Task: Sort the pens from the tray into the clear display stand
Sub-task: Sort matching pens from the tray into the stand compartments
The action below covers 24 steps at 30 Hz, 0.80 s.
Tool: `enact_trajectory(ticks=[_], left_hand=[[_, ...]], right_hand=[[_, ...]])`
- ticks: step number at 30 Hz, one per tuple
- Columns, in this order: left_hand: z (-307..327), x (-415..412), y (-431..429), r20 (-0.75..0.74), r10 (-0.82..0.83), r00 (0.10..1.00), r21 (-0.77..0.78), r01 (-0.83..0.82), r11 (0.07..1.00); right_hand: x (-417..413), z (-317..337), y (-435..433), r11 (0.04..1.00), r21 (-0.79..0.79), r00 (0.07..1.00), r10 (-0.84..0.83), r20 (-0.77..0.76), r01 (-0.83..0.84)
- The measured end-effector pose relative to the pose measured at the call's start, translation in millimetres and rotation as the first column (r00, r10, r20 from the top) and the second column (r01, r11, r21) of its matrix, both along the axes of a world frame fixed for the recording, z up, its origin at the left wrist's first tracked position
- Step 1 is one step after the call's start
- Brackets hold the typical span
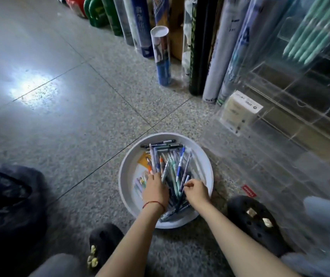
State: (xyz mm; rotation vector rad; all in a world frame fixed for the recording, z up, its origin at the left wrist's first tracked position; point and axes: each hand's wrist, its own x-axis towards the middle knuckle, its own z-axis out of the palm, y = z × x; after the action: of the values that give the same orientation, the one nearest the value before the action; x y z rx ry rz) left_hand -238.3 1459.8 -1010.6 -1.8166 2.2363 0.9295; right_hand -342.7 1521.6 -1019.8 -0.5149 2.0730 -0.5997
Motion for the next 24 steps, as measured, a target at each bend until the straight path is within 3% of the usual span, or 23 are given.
enact_trajectory(ticks=[6,16,21,24], left_hand=[[-10.3,18.2,-11.7,-0.081,0.211,0.974,0.087,-0.204,0.975],[-17.8,16.3,-17.3,-0.124,0.201,0.972,0.023,-0.2,0.98],[-13.5,1.3,-12.3,-0.184,0.002,0.983,-0.168,-0.033,0.985],[-11.8,-13.2,-7.4,-0.206,-0.109,0.972,-0.149,0.079,0.986]], right_hand=[[11.0,-5.5,-26.5,0.993,-0.117,1.0,0.006,-0.02,-0.008],[-11.9,-14.7,-53.1,0.981,-0.086,0.969,-0.183,-0.164,0.171],[-26.0,-21.0,-60.9,0.915,-0.074,0.915,-0.386,0.12,0.396],[-37.5,-22.9,-58.5,0.921,-0.051,0.909,-0.37,0.195,0.386]])
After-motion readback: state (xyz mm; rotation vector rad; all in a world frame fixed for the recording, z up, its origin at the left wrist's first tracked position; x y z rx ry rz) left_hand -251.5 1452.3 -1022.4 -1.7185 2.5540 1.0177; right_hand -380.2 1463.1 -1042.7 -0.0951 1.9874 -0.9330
